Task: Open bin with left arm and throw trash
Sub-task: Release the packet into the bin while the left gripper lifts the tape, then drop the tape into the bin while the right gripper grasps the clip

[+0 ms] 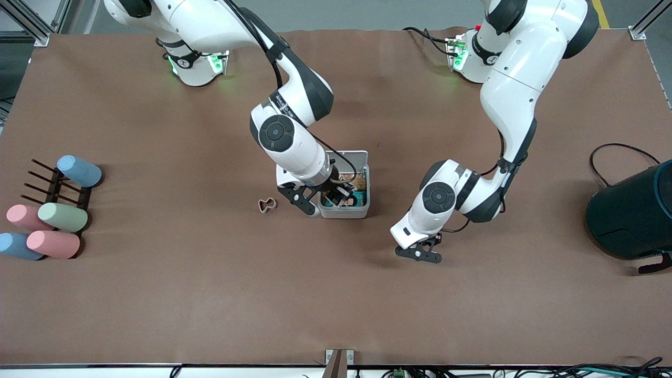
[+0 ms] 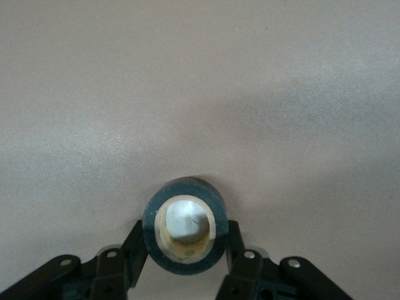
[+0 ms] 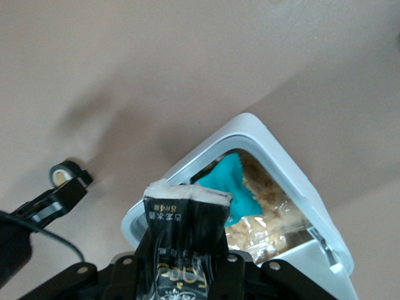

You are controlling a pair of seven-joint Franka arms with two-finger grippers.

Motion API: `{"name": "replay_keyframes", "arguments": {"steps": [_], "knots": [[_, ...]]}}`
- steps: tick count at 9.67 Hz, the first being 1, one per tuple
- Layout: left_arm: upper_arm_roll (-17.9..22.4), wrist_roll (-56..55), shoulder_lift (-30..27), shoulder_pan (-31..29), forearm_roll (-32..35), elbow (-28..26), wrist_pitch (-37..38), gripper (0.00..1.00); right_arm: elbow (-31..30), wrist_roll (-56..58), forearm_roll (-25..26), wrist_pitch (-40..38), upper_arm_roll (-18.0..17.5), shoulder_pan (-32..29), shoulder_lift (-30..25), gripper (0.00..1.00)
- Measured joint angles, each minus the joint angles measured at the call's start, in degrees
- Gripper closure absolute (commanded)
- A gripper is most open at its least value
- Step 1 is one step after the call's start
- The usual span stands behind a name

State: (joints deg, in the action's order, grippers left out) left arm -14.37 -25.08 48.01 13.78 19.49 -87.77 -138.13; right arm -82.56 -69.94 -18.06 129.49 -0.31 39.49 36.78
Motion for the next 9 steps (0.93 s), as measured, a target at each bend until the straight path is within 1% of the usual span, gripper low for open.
{"name": "replay_keyframes", "arguments": {"steps": [1, 4, 5, 6, 8, 9], "knots": [[0.01, -0.02, 0.0, -0.12, 0.0, 0.01, -0.01, 1.0, -0.07, 0.0, 0.0, -0.11, 0.39, -0.09, -0.01, 0.0], [-0.3, -0.17, -0.47, -0.47, 0.0, 0.48, -0.17, 1.0, -0.05, 0.0, 0.0, -3.59, 0.92, -0.59, -0.14, 0.0], [-1.47, -1.74, -1.38, -0.59, -0.14, 0.6, 0.02, 1.0, 0.01, -0.04, 0.0, -4.75, 1.41, -0.68, -0.28, 0.0], [-4.22, -5.57, -2.87, -0.75, -0.37, 0.7, 1.59, 1.0, 0.24, -0.06, 0.06, -8.07, 3.19, -0.79, -0.62, 0.0], [-11.25, -15.2, -6.77, -0.41, -0.46, 0.74, 6.86, 1.0, 0.38, 0.53, 2.32, -13.86, 8.64, -1.67, -1.61, 0.0], [-13.94, -19.17, -8.36, -0.1, -0.47, 0.73, 8.95, 1.0, 0.31, 0.71, 3.78, -14.62, 9.81, -3.13, -1.77, 0.0]]}}
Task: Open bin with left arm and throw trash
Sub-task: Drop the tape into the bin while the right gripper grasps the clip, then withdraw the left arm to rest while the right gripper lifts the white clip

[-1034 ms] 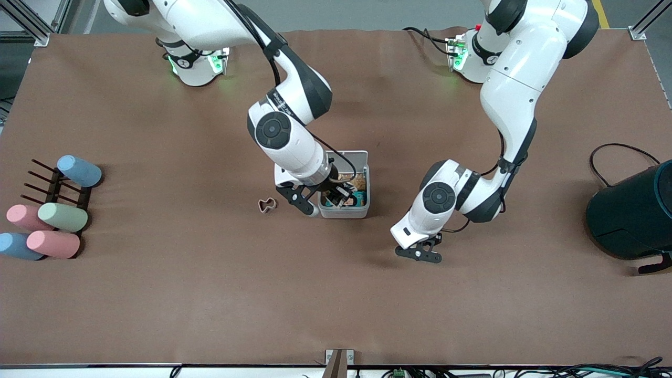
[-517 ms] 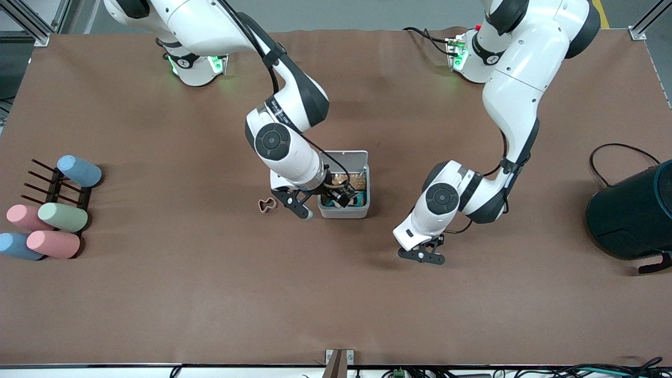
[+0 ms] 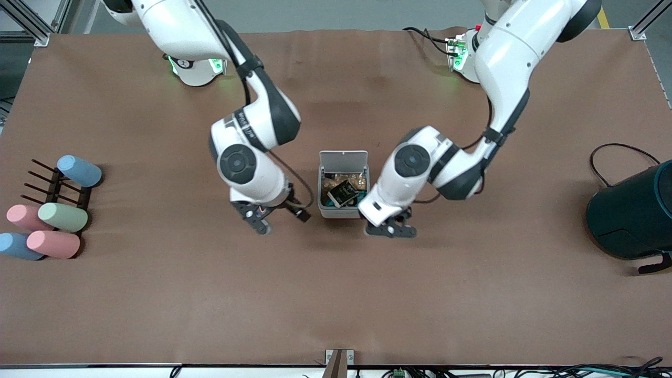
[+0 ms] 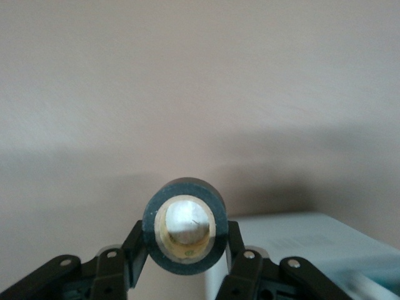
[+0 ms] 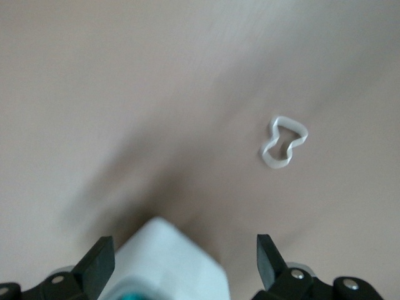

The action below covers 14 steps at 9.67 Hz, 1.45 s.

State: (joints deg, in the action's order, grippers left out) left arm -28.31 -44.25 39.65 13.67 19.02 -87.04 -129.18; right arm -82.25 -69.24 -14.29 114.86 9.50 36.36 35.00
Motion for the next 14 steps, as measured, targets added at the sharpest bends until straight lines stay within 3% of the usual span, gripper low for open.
{"name": "replay_keyframes", "arguments": {"steps": [3, 4, 6, 7, 8, 11, 12, 13, 14], "knots": [[-2.29, -3.76, -2.41, 0.08, -2.52, -0.04, 3.19, 1.0, -3.62, 0.39, 1.24, 1.43, 0.33, -4.57, 0.53, 0.0], [-2.77, -5.46, -2.48, 0.16, -3.47, -0.19, 3.5, 0.94, -7.17, 0.47, 1.24, 5.09, 0.3, -4.77, 1.21, 0.0], [-3.13, -8.11, -2.21, 1.07, -3.57, -0.95, 3.57, 0.66, -12.34, 0.44, 1.22, 9.75, -0.07, -4.54, 2.64, 0.0], [-3.12, -8.65, -1.86, 1.28, -3.57, -1.14, 3.57, 0.26, -13.2, 0.36, 1.17, 9.88, -0.25, -4.25, 2.98, 0.0], [-3.11, -8.68, -1.6, 1.24, -3.57, -1.26, 3.57, 0.0, -13.89, 0.26, 0.96, 9.87, -0.41, -3.9, 3.05, 0.01], [-3.09, -8.68, -1.56, 0.89, -3.57, -1.21, 3.55, 0.0, -15.14, 0.1, -0.06, 9.71, -0.62, -2.48, 3.4, 0.07], [-3.09, -8.68, -1.62, 0.69, -3.57, -1.07, 3.54, 0.0, -15.21, 0.09, -0.14, 9.58, -0.64, -2.38, 3.76, 0.2], [-3.06, -8.67, -1.88, 0.35, -3.57, -0.78, 3.54, 0.0, -15.42, 0.09, -0.16, 9.39, -0.73, -2.32, 4.26, 0.39], [-3.0, -8.59, -2.59, -0.48, -3.56, -0.31, 3.86, 0.0, -16.0, 0.09, -0.18, 9.4, -0.86, -2.08, 4.67, 0.77]]}}
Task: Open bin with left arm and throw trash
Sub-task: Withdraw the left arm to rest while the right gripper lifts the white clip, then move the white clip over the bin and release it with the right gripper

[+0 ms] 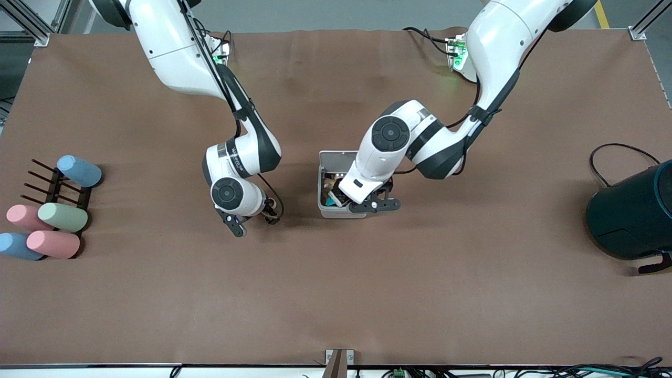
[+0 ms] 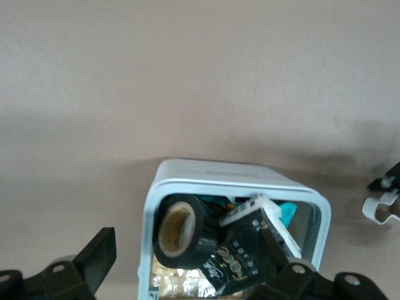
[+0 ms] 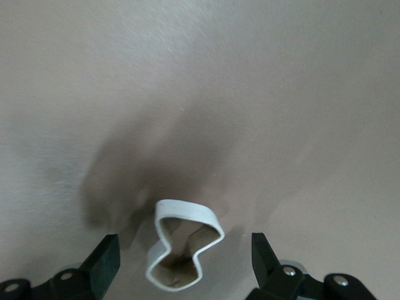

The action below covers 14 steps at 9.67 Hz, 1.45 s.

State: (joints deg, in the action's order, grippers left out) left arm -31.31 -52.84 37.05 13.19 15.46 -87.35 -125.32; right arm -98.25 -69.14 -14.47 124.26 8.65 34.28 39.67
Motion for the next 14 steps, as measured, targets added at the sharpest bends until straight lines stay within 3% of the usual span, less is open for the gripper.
{"name": "replay_keyframes", "arguments": {"steps": [1, 3, 7, 9, 11, 14], "knots": [[-0.01, 0.35, -1.52, -2.05, 0.01, 0.51, 1.49, 0.0, 0.0, -0.1, -0.01, 0.7, -0.03, 0.33, 0.03, 1.0], [-0.1, 2.51, -5.89, -7.77, 0.0, 2.57, 8.63, 0.0, 0.11, -0.21, -0.08, 0.69, -0.06, 0.57, -0.02, 1.0], [-0.18, 18.3, -12.51, -15.66, -0.44, 8.61, 24.75, 0.0, 1.27, -0.34, -0.12, 0.29, 0.3, -0.32, -0.44, 1.0], [0.46, 27.64, -17.91, -20.31, -5.38, 9.32, 30.85, 0.0, 7.61, -1.59, -2.36, -3.31, 0.36, -1.68, -1.23, 1.0], [6.88, 35.43, -26.02, -20.15, -9.42, 9.42, 37.69, 0.0, 16.71, -6.95, -3.7, -6.0, -0.1, -1.11, -2.81, 1.0], [23.13, 46.07, -32.85, -11.79, -11.14, 6.67, 41.12, 0.0, 20.8, -12.01, -3.94, -6.02, -0.77, 6.38, -3.19, 0.98]]}}
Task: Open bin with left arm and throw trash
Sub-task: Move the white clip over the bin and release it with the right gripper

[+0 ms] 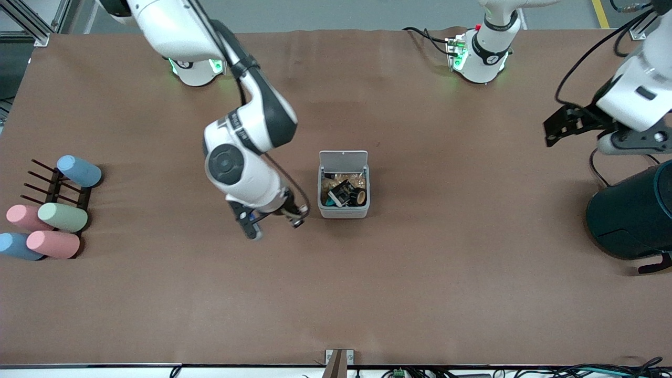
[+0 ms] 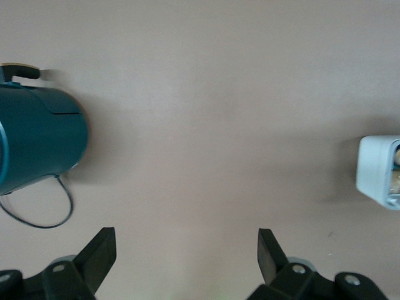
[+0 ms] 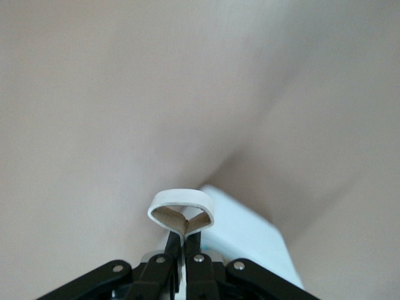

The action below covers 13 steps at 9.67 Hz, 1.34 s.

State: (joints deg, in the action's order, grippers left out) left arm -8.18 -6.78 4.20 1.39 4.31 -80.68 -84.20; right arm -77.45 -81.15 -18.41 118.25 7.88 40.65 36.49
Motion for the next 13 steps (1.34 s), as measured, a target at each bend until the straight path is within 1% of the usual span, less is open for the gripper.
{"name": "replay_keyframes", "arguments": {"steps": [1, 3, 4, 5, 6, 7, 8, 11, 12, 13], "knots": [[2.23, 0.89, 0.03, 1.43, -0.03, -0.83, -0.1, 0.0, 0.07, -0.86, 0.0, 1.05, -0.05, 2.24, 0.11, 0.98], [4.76, 1.09, 0.2, 1.81, -3.02, -1.09, -0.14, 0.0, 0.16, -1.25, 0.0, 1.93, -0.02, 5.03, 0.16, 0.97], [4.91, 1.09, 0.09, 1.67, -4.1, -0.9, -0.05, 0.0, 0.16, -1.25, 0.0, 1.73, -0.01, 5.52, 0.21, 0.79], [4.87, 1.08, -0.1, 1.86, -4.43, -0.76, 0.0, 0.0, 0.15, -1.24, 0.0, 1.32, -0.01, 5.72, 0.3, 0.21], [4.84, 1.07, -0.25, 2.1, -4.46, -0.72, 0.01, 0.0, 0.15, -1.23, 0.0, 0.82, 0.12, 5.68, 0.37, 0.2], [4.82, 1.06, -0.3, 2.16, -4.46, -0.72, 0.01, 0.0, 0.15, -1.22, 0.0, 0.41, 0.41, 5.5, 0.4, 0.06], [4.83, 1.06, -0.3, 2.16, -4.46, -0.72, 0.01, 0.0, 0.15, -1.22, 0.0, 0.34, 0.7, 5.17, 0.4, 0.0], [4.82, 1.06, -0.3, 2.18, -4.46, -0.72, 0.02, 0.0, 0.23, -1.22, 0.0, -1.26, 1.11, 3.74, 0.39, 0.0], [4.82, 1.06, -0.3, 2.19, -4.47, -0.72, 0.02, 0.0, 0.5, -1.21, 0.02, -3.77, 1.48, 2.9, 0.24, 0.0], [4.83, 1.06, -0.3, 2.18, -4.47, -0.72, 0.01, 0.0, 1.03, -0.9, 0.12, -7.96, 2.01, 1.27, -0.47, 0.0]]}}
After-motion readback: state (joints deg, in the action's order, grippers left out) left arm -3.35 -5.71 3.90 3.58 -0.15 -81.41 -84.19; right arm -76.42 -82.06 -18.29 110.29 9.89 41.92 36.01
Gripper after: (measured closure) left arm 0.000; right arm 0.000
